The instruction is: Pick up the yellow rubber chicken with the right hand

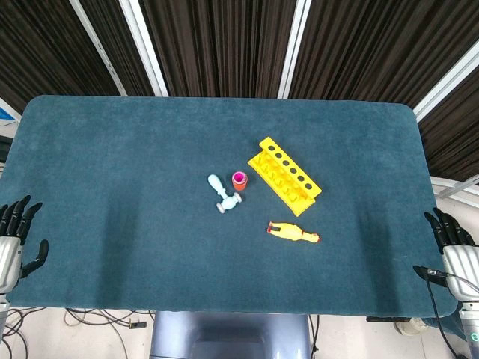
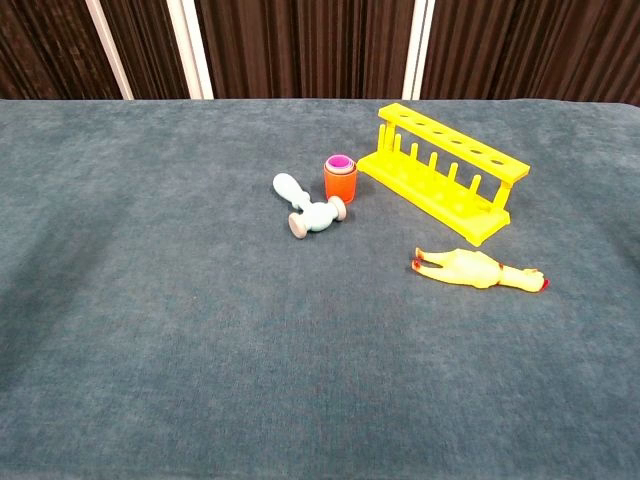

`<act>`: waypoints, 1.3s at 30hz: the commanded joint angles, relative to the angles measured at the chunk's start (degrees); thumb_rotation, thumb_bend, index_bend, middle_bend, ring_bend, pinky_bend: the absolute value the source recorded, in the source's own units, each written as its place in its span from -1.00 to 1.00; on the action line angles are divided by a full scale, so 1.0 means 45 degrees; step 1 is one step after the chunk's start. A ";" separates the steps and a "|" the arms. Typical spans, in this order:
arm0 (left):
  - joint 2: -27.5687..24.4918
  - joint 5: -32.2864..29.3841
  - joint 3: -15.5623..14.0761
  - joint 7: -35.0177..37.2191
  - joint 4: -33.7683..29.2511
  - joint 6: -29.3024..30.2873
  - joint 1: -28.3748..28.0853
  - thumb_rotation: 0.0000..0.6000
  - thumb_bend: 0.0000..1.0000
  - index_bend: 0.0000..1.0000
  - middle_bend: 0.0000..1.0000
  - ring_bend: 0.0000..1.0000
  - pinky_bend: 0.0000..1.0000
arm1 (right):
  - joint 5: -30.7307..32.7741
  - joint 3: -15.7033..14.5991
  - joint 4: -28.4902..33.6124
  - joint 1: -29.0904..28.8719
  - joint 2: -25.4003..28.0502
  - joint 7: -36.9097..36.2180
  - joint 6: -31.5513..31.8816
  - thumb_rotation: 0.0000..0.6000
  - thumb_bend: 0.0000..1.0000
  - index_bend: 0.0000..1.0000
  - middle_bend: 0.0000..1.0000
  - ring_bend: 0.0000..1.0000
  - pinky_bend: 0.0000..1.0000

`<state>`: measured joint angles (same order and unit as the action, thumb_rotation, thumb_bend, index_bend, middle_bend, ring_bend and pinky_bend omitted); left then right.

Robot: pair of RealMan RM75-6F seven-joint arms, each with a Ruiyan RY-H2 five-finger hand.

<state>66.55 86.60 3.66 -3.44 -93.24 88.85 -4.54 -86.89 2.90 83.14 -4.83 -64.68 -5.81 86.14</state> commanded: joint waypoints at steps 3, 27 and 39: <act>-0.0011 -0.0102 0.0057 -0.0238 -0.0188 -0.0079 -0.0053 1.00 -0.08 -0.81 -1.00 -1.00 -1.00 | -0.0053 0.0003 0.0038 0.0003 -0.0008 0.0054 0.0007 1.00 -0.78 -0.89 -0.98 -0.86 -0.58; 0.0103 -0.0741 0.0121 -0.0488 -0.0222 -0.0029 0.0219 1.00 -0.05 -0.81 -1.00 -1.00 -1.00 | -0.0119 0.0057 0.0257 0.0041 0.0131 -0.0449 -0.0038 1.00 -0.78 -0.89 -0.96 -0.86 -0.58; 0.0234 -0.0948 0.0201 -0.0647 -0.0286 -0.0249 0.0129 1.00 -0.01 -0.81 -1.00 -1.00 -1.00 | 0.0823 0.0003 0.2096 -0.0479 0.0796 -0.0579 -0.1958 1.00 -0.80 -0.89 -0.91 -0.85 -0.58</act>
<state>67.69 82.62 4.55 -6.43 -94.56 87.94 -3.97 -84.69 2.82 90.20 -5.76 -62.52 -8.94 79.98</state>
